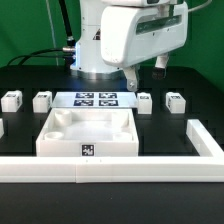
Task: Assemble square table
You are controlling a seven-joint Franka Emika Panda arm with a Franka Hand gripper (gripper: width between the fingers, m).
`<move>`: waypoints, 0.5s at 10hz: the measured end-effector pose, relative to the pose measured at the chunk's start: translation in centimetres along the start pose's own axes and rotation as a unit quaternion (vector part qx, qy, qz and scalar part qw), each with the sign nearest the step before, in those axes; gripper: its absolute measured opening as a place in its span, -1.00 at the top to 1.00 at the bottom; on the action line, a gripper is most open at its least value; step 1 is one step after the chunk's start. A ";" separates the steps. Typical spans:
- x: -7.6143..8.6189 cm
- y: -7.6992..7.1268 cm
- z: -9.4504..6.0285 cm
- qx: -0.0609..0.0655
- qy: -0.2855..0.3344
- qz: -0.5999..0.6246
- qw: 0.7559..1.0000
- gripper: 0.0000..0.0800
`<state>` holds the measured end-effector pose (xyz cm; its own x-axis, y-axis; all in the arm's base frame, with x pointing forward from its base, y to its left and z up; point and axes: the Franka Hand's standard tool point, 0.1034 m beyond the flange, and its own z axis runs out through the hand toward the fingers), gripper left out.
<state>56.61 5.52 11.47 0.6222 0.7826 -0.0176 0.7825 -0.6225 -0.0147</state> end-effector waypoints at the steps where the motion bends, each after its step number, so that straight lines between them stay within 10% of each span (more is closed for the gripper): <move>1: 0.0 0.0 0.0 0.000 0.000 0.000 1.000 -0.63; 5: 0.0 0.0 -0.2 -0.002 0.001 0.000 1.000 -0.63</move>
Offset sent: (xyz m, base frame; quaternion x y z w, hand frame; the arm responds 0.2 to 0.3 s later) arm -0.0100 0.0000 0.0100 0.0000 0.0000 0.0000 1.0000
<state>56.64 5.51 11.71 0.6222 0.7827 -0.0155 0.7826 -0.6224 -0.0117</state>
